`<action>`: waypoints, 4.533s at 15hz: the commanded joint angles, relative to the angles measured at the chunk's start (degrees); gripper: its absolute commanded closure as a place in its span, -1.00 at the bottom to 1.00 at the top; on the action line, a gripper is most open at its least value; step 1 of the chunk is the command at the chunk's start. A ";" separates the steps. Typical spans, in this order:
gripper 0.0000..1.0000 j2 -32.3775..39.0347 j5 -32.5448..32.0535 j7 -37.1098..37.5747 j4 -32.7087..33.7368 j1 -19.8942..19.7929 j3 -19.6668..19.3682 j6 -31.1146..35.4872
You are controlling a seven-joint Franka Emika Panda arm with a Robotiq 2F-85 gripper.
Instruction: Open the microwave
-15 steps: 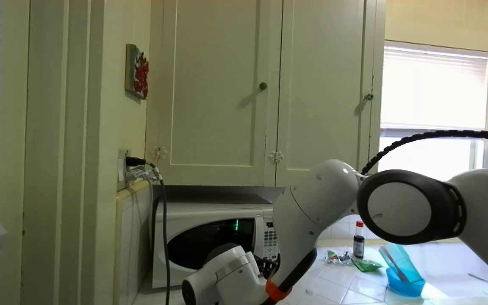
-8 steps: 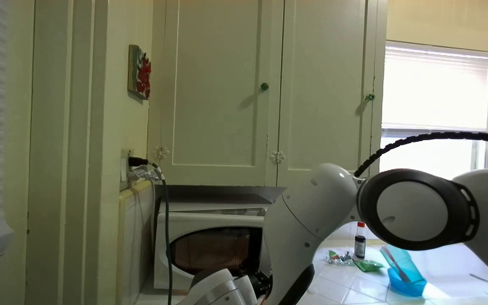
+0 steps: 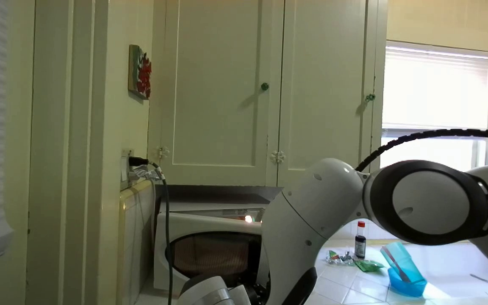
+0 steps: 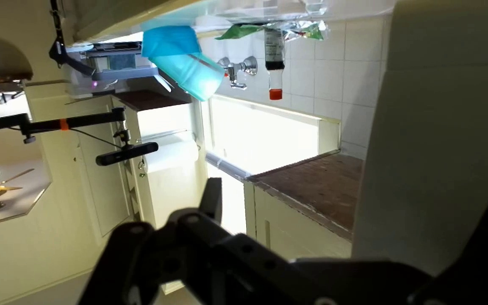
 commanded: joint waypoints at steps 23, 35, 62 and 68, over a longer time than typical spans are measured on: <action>-1.00 4.44 -15.10 -20.00 7.03 3.16 -0.43 3.40; -1.00 -10.50 -9.68 -22.47 -12.67 -6.52 3.40 27.78; -1.00 -59.46 -3.50 -38.32 -47.94 -15.50 -19.27 88.23; -1.00 -60.68 5.83 -56.82 -52.35 -16.06 -28.74 99.29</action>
